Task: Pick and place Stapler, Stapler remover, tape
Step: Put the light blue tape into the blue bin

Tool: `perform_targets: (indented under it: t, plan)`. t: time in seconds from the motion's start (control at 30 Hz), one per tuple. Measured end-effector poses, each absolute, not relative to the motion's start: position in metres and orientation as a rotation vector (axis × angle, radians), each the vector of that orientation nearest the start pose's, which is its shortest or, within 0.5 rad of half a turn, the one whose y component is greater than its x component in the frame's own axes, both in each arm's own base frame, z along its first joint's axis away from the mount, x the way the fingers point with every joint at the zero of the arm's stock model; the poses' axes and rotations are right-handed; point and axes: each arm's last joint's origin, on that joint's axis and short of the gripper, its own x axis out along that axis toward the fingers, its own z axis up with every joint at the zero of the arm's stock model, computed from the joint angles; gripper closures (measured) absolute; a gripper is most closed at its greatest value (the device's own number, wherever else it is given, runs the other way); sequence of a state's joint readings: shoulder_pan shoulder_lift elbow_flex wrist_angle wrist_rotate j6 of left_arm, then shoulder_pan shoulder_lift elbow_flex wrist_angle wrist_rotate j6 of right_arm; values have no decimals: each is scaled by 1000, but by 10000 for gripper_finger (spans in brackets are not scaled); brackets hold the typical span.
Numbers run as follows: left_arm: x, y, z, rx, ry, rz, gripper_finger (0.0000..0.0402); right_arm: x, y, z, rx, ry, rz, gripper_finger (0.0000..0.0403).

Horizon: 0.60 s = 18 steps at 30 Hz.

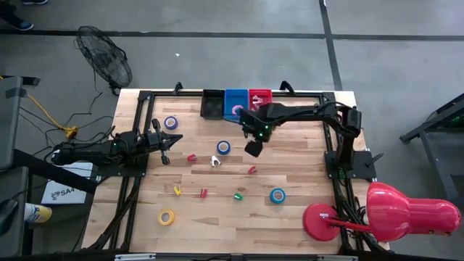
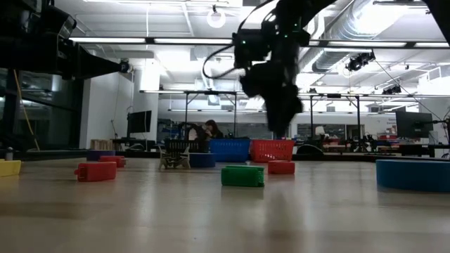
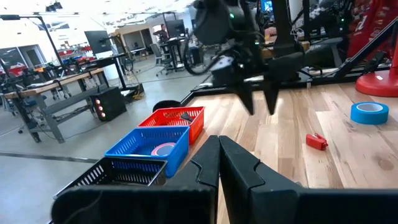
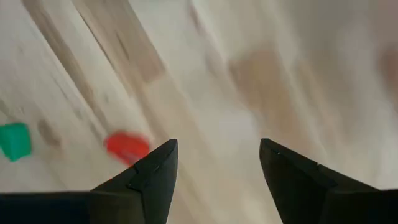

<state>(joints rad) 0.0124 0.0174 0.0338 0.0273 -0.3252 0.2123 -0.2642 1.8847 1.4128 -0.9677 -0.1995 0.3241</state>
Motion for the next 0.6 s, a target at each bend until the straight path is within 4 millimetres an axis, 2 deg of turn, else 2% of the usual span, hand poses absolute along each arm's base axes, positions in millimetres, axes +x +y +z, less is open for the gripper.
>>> perform_targets:
  t: [0.2, 0.6]
  plan:
    - [95, 10, 176, 203, -7, 341, 399, 334, -59, 199, 746, 1560, -410, 185]
    - [95, 10, 176, 203, -7, 341, 399, 279, 18, 195, 902, 1488, -493, 185]
